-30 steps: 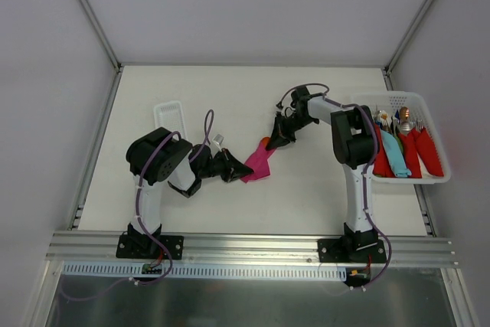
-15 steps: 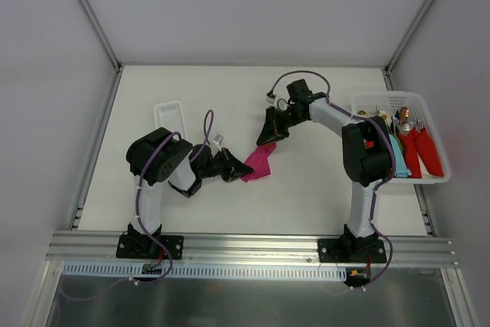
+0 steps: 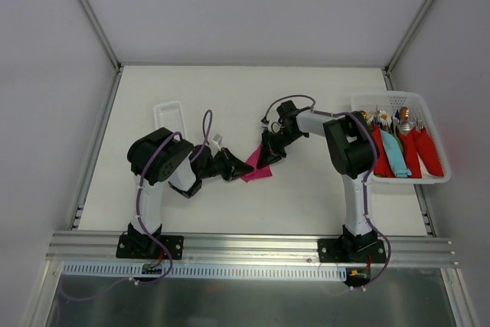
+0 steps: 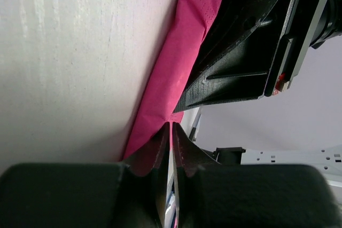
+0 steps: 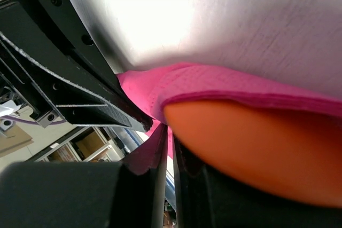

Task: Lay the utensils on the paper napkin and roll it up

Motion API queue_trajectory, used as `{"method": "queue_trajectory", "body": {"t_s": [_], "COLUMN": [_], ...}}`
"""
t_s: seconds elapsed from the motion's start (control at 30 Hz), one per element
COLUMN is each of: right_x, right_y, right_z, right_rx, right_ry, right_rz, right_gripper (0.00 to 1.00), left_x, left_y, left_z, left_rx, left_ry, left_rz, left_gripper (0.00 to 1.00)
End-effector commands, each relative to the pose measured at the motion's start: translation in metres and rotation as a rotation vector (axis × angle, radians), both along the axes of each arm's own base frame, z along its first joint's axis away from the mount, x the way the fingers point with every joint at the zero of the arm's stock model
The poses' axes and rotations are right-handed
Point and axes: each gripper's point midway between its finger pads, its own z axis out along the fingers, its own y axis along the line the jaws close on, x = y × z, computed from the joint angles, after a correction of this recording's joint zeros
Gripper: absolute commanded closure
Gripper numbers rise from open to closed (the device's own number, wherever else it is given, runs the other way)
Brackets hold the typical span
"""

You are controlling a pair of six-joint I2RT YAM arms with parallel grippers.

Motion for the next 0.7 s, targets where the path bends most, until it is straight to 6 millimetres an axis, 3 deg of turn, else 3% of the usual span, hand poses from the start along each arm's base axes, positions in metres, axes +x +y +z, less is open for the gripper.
{"method": "queue_trajectory", "body": {"t_s": [0.0,0.07,0.1,0.17,0.2,0.27,0.3,0.4,0.53,0.67], "right_x": [0.008,0.007,0.007,0.006,0.005,0.003,0.004,0.004,0.003,0.004], "right_y": [-0.017,-0.018,-0.018,-0.019,-0.019,-0.02,-0.021,-0.021,-0.019,-0.019], "right_z": [-0.023,-0.024,-0.024,-0.024,-0.025,-0.026,-0.027,-0.027,-0.026,-0.026], "right_rx": [-0.131,-0.136,-0.137,-0.138,-0.139,-0.14,-0.142,-0.138,-0.133,-0.127], "right_ry": [-0.052,-0.053,-0.053,-0.052,-0.05,-0.044,-0.044,-0.045,-0.039,-0.036], "right_rz": [0.031,0.04,0.045,0.052,0.055,0.057,0.057,0.063,0.07,0.07], "right_gripper": [0.89,0.89,0.89,0.9,0.9,0.9,0.91,0.91,0.92,0.92], "left_x": [-0.02,-0.018,-0.012,-0.01,0.002,0.005,0.022,0.043,0.068,0.08], "left_y": [0.02,0.02,0.016,0.019,0.013,0.018,0.012,0.013,0.011,-0.008], "left_z": [-0.039,-0.031,-0.015,-0.013,0.011,0.007,0.033,0.049,0.058,0.062], "left_rx": [0.08,0.086,0.073,0.128,0.116,0.221,0.223,0.371,0.494,0.469], "left_ry": [0.187,0.156,0.108,0.083,0.011,-0.006,-0.081,-0.162,-0.261,-0.281], "left_rz": [0.072,0.054,0.042,0.025,0.019,-0.001,0.001,-0.034,-0.118,-0.235], "left_gripper": [0.93,0.87,0.82,0.8,0.79,0.78,0.78,0.75,0.63,0.54]}}
